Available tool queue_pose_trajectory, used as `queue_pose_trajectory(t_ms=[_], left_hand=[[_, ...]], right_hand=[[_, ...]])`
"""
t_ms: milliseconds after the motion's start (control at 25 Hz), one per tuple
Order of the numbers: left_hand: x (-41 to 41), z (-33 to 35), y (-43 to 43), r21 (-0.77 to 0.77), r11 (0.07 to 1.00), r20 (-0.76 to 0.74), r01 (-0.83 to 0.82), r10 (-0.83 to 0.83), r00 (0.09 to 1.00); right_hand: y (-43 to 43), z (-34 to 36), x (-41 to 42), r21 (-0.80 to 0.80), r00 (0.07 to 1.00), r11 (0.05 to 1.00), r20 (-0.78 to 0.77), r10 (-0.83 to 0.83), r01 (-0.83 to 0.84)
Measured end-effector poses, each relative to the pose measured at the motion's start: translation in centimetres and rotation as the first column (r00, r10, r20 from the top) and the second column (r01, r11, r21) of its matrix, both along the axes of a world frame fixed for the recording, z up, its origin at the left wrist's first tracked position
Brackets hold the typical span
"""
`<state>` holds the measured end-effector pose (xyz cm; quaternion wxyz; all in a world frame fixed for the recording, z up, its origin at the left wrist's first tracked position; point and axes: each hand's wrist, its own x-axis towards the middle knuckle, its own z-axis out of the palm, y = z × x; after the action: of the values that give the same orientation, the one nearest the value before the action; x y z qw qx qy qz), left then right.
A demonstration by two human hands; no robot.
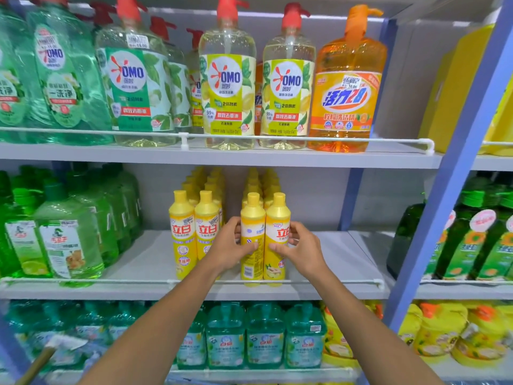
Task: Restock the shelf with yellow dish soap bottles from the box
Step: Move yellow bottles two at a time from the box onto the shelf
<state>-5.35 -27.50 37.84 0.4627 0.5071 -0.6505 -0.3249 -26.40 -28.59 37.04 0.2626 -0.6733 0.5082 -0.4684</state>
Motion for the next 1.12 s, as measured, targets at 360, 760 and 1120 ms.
queue_pose_trajectory(t_ms=[360,760,1120], left_hand=[[-1.3,-2.0,1.0,0.031,0.999,-0.1,-0.039,0.042,0.994],[-1.5,-2.1,1.9,0.021,0.992,0.01,-0.121,0.121,0.993],[-1.3,-3.6,1.7,0.049,0.989,0.022,-0.143,0.142,0.99]], right_hand=[[0.8,-2.0,1.5,-0.027,0.984,0.987,0.086,-0.158,0.16],[1.0,-2.0,0.4,-0.032,0.997,0.997,0.022,-0.076,0.077],[0.7,-3.9,0.1,-0.039,0.996,0.998,-0.064,-0.059,0.056]])
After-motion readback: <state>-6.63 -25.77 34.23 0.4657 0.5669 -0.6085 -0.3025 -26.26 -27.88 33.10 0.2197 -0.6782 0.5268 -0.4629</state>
